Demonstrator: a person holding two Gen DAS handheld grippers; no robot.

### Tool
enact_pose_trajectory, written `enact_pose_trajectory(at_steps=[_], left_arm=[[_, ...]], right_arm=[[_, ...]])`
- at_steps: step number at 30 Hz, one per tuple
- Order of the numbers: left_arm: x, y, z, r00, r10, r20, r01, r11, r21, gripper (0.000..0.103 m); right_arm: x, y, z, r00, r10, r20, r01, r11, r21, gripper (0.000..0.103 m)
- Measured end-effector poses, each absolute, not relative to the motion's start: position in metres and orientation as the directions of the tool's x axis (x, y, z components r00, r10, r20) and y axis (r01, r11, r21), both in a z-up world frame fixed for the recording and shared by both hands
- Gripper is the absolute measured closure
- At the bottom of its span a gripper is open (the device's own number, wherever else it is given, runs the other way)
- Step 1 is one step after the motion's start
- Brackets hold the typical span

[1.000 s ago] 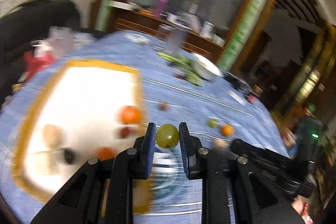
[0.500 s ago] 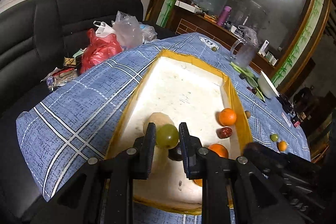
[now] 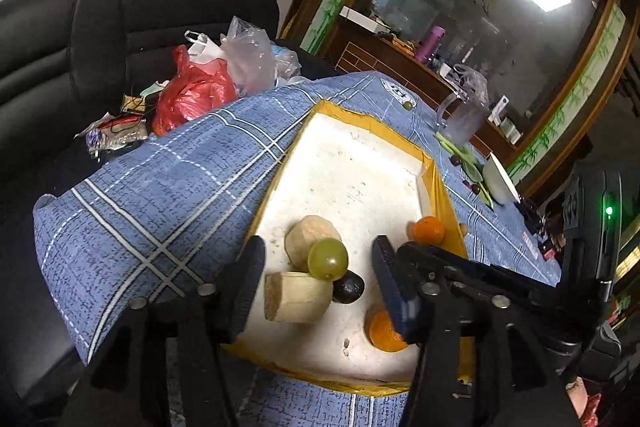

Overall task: Organize fruits
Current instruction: 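Lower the grape into the tray with the left tool while the right tool releases the plum there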

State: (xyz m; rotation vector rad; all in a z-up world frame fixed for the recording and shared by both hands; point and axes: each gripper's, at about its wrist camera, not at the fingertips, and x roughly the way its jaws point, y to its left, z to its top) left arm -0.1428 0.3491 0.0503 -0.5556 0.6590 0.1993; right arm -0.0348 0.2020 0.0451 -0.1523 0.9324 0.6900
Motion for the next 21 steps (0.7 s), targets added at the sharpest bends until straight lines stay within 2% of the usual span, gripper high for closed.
enact_pose_trajectory(at_steps=[1,2,11,21], left_arm=[[-0.144,0.350,0.051,0.780,-0.005,-0.626,-0.343,0.833,-0.434,0.044],[-0.144,0.351,0.051,0.779,-0.009,-0.627,-0.344,0.830,-0.440,0.044],[-0.152,0.332,0.068,0.781,0.013,-0.624,-0.334,0.854,-0.400,0.038],[-0.153,0.268,0.089,0.773,0.001,-0.634,-0.239,0.926,-0.291,0.034]], right_arm=[[-0.034,0.201,0.046,0.404,0.482,-0.777,-0.603,0.780,0.171,0.059],[-0.033,0.198,0.048,0.409,0.487,-0.771,-0.597,0.782,0.177,0.058],[-0.040,0.157,0.076,0.481,0.498,-0.722,-0.562,0.807,0.182,0.057],[-0.051,0.051,0.081,0.559,0.433,-0.707,-0.421,0.883,0.208,0.055]])
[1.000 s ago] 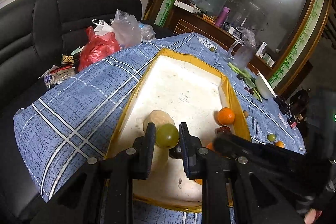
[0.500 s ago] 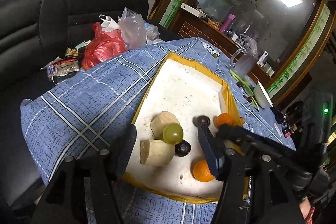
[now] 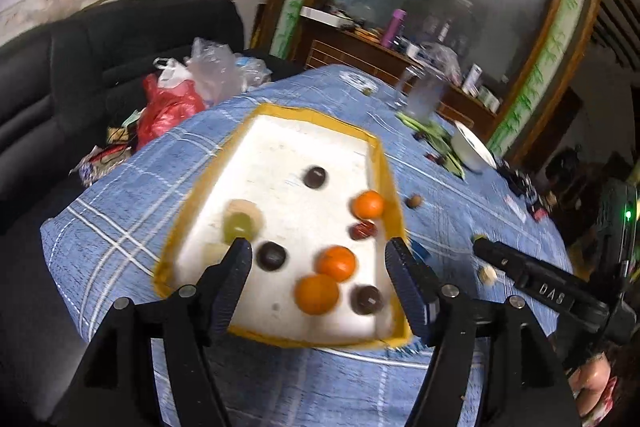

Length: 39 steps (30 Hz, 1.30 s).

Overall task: Organize fruits
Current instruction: 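Grasp another green grape with the left tool while the right tool grasps the orange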

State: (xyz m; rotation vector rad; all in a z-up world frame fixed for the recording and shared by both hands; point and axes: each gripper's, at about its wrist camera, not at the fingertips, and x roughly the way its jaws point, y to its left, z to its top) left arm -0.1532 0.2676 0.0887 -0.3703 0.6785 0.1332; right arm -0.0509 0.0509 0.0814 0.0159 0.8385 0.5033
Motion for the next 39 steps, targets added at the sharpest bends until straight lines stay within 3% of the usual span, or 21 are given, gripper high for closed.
enact_pose_trajectory(at_steps=[5,18,31,36,39], left_arm=[[-0.152,0.227,0.093,0.759,-0.010,-0.650,-0.169,0.962,-0.212,0.030],[-0.136,0.167,0.075,0.699,-0.086,-0.710,-0.055,0.983,-0.173,0.029],[-0.080,0.131,0.070,0.660,-0.195,-0.725,0.038,0.973,-0.227,0.029],[-0.048,0.124,0.068,0.654,-0.226,-0.722,0.047,0.965,-0.260,0.029],[-0.024,0.118,0.064,0.638,-0.267,-0.722,0.058,0.952,-0.300,0.029]], right_arm=[[-0.058,-0.003,0.082,0.597,0.392,-0.700,-0.342,0.914,0.221,0.055],[-0.060,-0.123,0.058,0.639,0.272,-0.719,-0.133,0.960,0.245,0.055],[0.004,-0.091,0.030,0.590,0.278,-0.758,-0.165,0.960,0.224,0.055],[0.022,-0.071,0.021,0.594,0.255,-0.763,-0.214,0.964,0.156,0.056],[0.027,-0.065,0.015,0.592,0.241,-0.769,-0.233,0.965,0.122,0.064]])
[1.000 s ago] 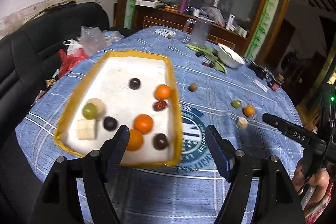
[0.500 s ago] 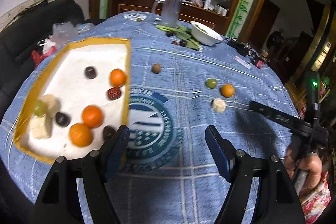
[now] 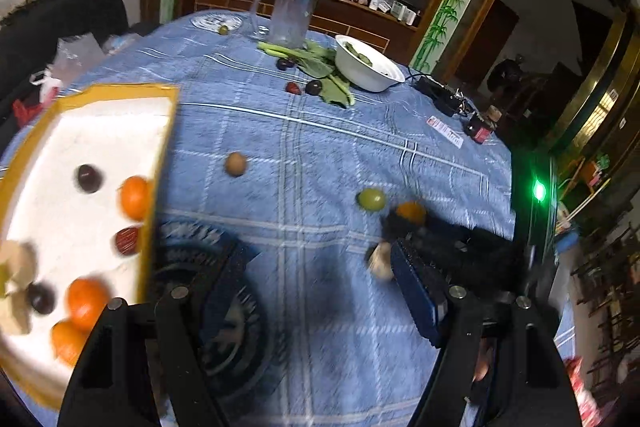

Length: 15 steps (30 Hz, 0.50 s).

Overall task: Organize fruits
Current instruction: 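Grasp another green grape with the left tool while the right tool grasps the orange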

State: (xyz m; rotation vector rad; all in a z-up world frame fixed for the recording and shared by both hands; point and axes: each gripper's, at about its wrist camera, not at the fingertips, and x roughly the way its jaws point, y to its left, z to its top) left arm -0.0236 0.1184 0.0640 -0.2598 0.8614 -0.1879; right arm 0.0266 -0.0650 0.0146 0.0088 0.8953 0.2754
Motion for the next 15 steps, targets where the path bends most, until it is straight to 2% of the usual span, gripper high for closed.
enact_pose_trajectory(at_steps=[1,10,15], left_arm=[[-0.016,0.116,0.063,0.635,-0.275,-0.722,0.061,0.949,-0.308,0.029],[0.055,0.078,0.035,0.565,-0.389,-0.728,0.096,0.907,-0.410,0.030],[0.073,0.055,0.019,0.538,-0.383,-0.751,0.145,0.919,-0.366,0.043]], right_arm=[[0.028,-0.065,0.013,0.590,0.237,-0.772,-0.239,0.964,0.113,0.068],[0.028,-0.095,0.022,0.614,0.264,-0.743,-0.184,0.964,0.191,0.069],[0.032,-0.115,0.021,0.603,0.264,-0.752,-0.123,0.963,0.240,0.069]])
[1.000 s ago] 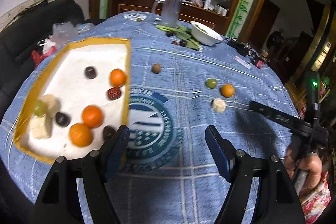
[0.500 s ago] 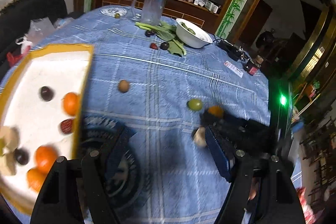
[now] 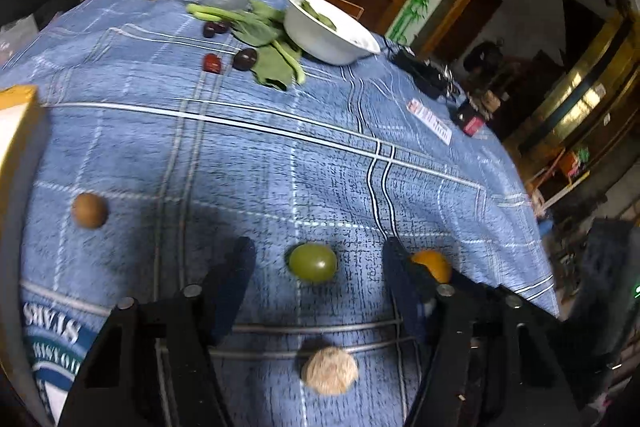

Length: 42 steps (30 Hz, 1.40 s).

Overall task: Organize fruits
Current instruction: 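Grasp another green grape with the left tool while the right tool grasps the orange, then release the grape into the tray with the left tool while the right tool releases the orange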

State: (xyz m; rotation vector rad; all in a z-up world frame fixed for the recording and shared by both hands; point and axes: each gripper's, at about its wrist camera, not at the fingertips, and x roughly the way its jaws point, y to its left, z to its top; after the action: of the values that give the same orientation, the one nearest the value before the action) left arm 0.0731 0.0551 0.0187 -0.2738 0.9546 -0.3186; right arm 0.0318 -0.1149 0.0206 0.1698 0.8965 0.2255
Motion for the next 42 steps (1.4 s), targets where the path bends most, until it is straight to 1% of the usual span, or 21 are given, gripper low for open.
enact_pose_trajectory(at_steps=[1,3,5,6,7,8,9,11,13,20,23,24,27,31,35,36,38,42], left_arm=[[0.074,0.053,0.016,0.536,-0.378,-0.755,0.155,0.923,-0.352,0.045],[0.076,0.047,0.010,0.530,-0.356,-0.770,0.181,0.934,-0.308,0.058],[0.075,0.043,0.008,0.543,-0.328,-0.773,0.201,0.945,-0.260,0.064],[0.074,0.041,0.008,0.548,-0.313,-0.776,0.213,0.949,-0.233,0.069],[0.074,0.039,0.007,0.555,-0.299,-0.776,0.219,0.953,-0.211,0.072],[0.072,0.039,0.007,0.560,-0.302,-0.772,0.228,0.951,-0.208,0.078],[0.070,0.039,0.007,0.561,-0.310,-0.768,0.234,0.949,-0.212,0.079],[0.067,0.039,0.008,0.579,-0.285,-0.764,0.226,0.956,-0.186,0.079],[0.063,0.043,0.010,0.590,-0.282,-0.757,0.215,0.958,-0.189,0.079],[0.049,0.071,0.029,0.647,-0.298,-0.702,0.138,0.951,-0.276,0.079],[0.022,0.097,0.049,0.675,-0.330,-0.660,0.106,0.928,-0.356,0.079],[0.013,0.105,0.054,0.686,-0.326,-0.651,0.097,0.927,-0.362,0.079],[-0.022,0.140,0.073,0.730,-0.267,-0.629,0.045,0.937,-0.347,0.078],[-0.063,0.197,0.086,0.773,-0.118,-0.623,-0.086,0.954,-0.287,0.078],[-0.090,0.254,0.081,0.767,0.009,-0.641,-0.240,0.931,-0.274,0.078],[-0.096,0.267,0.076,0.762,0.029,-0.647,-0.274,0.920,-0.281,0.078],[-0.102,0.286,0.068,0.749,0.041,-0.662,-0.315,0.900,-0.301,0.078],[-0.115,0.303,0.057,0.741,0.050,-0.670,-0.340,0.888,-0.309,0.078]], right_arm=[[0.033,-0.117,0.021,0.604,0.266,-0.751,-0.118,0.962,0.245,0.069],[0.033,-0.119,0.023,0.609,0.266,-0.747,-0.109,0.961,0.253,0.069],[0.032,-0.120,0.024,0.613,0.263,-0.745,-0.105,0.962,0.253,0.069],[0.031,-0.120,0.024,0.616,0.260,-0.743,-0.103,0.962,0.251,0.069],[0.031,-0.120,0.024,0.617,0.259,-0.743,-0.102,0.963,0.250,0.068],[0.031,-0.119,0.024,0.618,0.257,-0.743,-0.102,0.963,0.248,0.068],[0.031,-0.118,0.024,0.619,0.253,-0.744,-0.101,0.964,0.244,0.069],[0.031,-0.118,0.023,0.621,0.247,-0.744,-0.099,0.966,0.239,0.069],[0.030,-0.118,0.024,0.629,0.244,-0.739,-0.097,0.967,0.237,0.069],[0.026,-0.114,0.031,0.660,0.250,-0.708,-0.119,0.966,0.230,0.069],[0.022,-0.109,0.034,0.674,0.247,-0.697,-0.137,0.968,0.211,0.069],[0.020,-0.106,0.035,0.680,0.241,-0.693,-0.143,0.970,0.198,0.069],[0.012,-0.093,0.037,0.695,0.231,-0.681,-0.172,0.973,0.154,0.069],[0.000,-0.075,0.047,0.708,0.241,-0.664,-0.213,0.969,0.126,0.068],[-0.024,-0.040,0.065,0.688,0.334,-0.644,-0.307,0.938,0.158,0.068],[-0.031,-0.023,0.069,0.664,0.377,-0.645,-0.351,0.920,0.177,0.068],[-0.040,0.005,0.074,0.634,0.418,-0.650,-0.409,0.895,0.177,0.068],[-0.056,0.069,0.080,0.578,0.469,-0.668,-0.525,0.840,0.136,0.068]])
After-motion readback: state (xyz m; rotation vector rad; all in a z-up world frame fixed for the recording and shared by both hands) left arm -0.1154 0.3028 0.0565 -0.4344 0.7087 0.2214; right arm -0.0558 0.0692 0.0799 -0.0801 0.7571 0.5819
